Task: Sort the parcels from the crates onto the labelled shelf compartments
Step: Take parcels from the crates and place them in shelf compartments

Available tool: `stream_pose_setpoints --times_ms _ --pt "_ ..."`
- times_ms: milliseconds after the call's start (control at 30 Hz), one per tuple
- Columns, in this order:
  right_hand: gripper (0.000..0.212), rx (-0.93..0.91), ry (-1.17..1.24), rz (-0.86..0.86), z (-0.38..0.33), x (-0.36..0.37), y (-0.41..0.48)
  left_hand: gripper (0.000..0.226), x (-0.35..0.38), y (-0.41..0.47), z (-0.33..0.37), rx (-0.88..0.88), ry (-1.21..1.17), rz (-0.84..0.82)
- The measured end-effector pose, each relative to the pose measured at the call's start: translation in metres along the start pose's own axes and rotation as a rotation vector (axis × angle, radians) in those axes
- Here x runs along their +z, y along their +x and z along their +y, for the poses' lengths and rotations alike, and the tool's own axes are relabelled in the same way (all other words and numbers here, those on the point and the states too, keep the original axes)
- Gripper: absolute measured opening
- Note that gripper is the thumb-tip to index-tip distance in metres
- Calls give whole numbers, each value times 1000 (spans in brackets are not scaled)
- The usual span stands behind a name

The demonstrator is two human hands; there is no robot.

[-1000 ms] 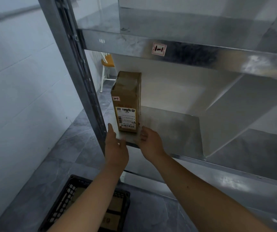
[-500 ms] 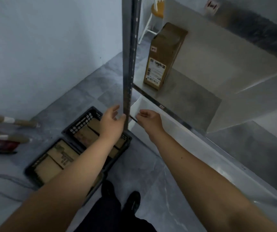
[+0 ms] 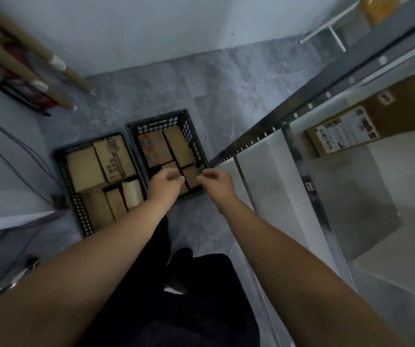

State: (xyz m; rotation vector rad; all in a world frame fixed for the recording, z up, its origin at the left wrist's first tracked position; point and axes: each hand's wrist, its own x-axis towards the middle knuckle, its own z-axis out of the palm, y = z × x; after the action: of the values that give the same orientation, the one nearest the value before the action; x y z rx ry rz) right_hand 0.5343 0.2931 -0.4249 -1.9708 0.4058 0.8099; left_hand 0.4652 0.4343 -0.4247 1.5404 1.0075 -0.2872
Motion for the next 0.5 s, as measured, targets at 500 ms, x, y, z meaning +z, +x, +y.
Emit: stream_pose_setpoints --times_ms 500 --pt "72 186 -484 -419 23 57 129 41 33 103 -78 -469 -115 122"
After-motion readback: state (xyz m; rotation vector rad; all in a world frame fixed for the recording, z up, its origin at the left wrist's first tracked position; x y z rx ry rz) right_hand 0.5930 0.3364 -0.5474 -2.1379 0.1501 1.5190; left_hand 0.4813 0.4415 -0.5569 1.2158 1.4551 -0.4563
